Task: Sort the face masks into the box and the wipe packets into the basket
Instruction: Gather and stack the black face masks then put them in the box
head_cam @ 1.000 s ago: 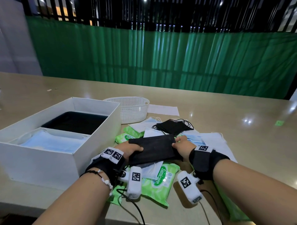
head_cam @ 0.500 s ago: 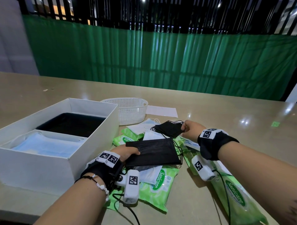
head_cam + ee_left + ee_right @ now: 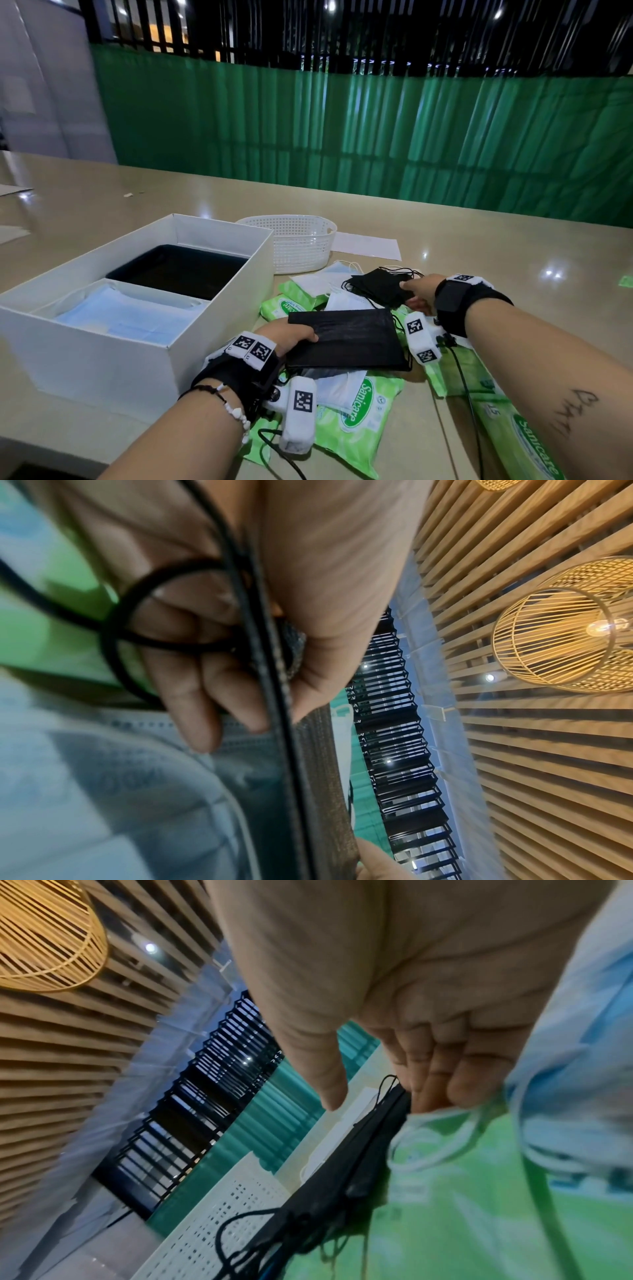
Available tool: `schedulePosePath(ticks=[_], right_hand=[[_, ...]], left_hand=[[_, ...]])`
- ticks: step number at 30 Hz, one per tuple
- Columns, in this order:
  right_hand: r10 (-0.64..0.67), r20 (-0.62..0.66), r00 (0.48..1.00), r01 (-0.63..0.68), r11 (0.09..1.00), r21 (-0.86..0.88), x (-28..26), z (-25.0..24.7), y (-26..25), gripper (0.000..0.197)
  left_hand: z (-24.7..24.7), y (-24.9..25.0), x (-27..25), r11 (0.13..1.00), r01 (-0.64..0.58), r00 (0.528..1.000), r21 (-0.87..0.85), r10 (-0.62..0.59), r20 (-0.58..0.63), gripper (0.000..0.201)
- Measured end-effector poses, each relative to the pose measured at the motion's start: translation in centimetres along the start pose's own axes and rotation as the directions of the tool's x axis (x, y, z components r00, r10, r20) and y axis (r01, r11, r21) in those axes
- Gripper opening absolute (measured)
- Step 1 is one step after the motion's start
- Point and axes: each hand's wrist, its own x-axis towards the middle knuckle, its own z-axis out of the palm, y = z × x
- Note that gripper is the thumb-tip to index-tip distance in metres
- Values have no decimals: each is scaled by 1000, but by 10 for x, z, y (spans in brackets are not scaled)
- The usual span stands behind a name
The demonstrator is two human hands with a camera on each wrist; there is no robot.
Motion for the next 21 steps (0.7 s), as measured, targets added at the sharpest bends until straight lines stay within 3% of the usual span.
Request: schedulePosePath(ticks=[3,5,8,10,13,17,21], right_hand=[[-7,-9,1000,6,994,-106,9,2,1,34],[-19,1,1000,19,980,-197,13,2,1,39],[-24,4,1000,24,951,-309,15,4,-1,41],[-45,-2,999,41,933,-357,12,5,-4,51],[-55,-2,998,46,860,-508,10,11,-8,62],[-49,-20,999,27,806,-592,8,17,-10,62],[-88,-70,994,34,826,-562,6,15,-10,50]], left_hand=[[-1,-2,4,1000,-6,1000,-12,6,-9,6],[-1,-3,6,1000,-5,1000,-10,5,-5,6],[-1,-4,9,1000,-15,1000,-16,15,17,22],[0,-5,14,999,-30,999,-25,31,30,9],[0,-7,19,998,-45,998,-34,46,43,8],[1,-7,19,998,-56,997,-37,57,50,28],[1,-9,23,998,-60,996,-25,61,57,29]])
